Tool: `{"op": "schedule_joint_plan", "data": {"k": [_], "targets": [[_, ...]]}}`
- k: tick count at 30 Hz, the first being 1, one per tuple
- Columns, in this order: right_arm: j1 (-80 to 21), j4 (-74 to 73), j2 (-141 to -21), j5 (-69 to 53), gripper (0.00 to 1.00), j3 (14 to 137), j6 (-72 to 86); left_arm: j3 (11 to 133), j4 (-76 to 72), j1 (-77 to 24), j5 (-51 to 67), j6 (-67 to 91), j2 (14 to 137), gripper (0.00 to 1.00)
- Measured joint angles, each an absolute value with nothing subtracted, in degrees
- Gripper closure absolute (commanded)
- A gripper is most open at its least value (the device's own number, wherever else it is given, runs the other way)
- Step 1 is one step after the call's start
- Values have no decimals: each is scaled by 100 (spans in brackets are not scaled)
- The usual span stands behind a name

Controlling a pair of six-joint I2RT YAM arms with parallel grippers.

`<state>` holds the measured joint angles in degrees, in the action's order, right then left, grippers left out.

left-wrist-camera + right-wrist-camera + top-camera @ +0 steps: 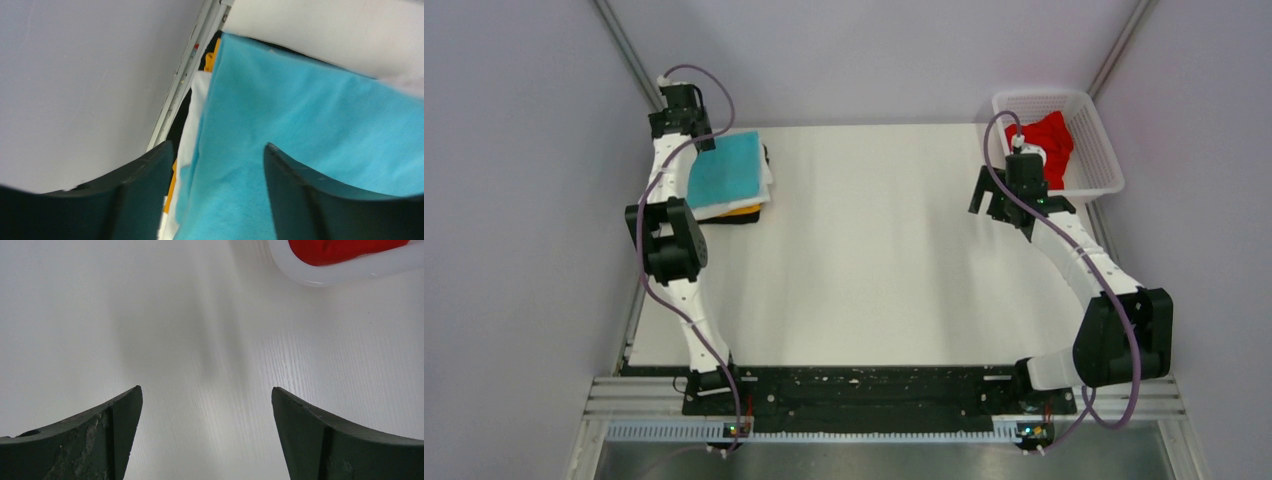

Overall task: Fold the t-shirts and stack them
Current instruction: Put the neatly folded tshirt into the corner of the board with the left arm, then reset both arms

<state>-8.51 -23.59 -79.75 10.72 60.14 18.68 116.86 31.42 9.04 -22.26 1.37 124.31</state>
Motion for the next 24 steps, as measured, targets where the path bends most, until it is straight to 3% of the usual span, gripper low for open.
{"op": "schedule_joint_plan", "data": {"k": [1, 6, 12, 17, 24], "targets": [[-851, -2359, -7970, 1094, 1, 6014, 1870, 11644, 3129, 915, -2169, 252, 12405, 3], [-851, -2137, -7640, 1170, 1, 5728, 1959, 10481, 2961, 943, -1282, 958, 11537, 1], [-849, -1776, -6493, 1326, 1, 4499, 2154, 7784, 1925, 635, 67, 2045, 9017, 1], [-847, -1564, -5846, 1393, 1, 3579, 2311, 5905, 954, -451, 427, 2630, 7328, 1], [-845, -1424, -5468, 1544, 1, 2954, 2471, 3887, 602, -1345, 701, 3312, 6757, 1]]}}
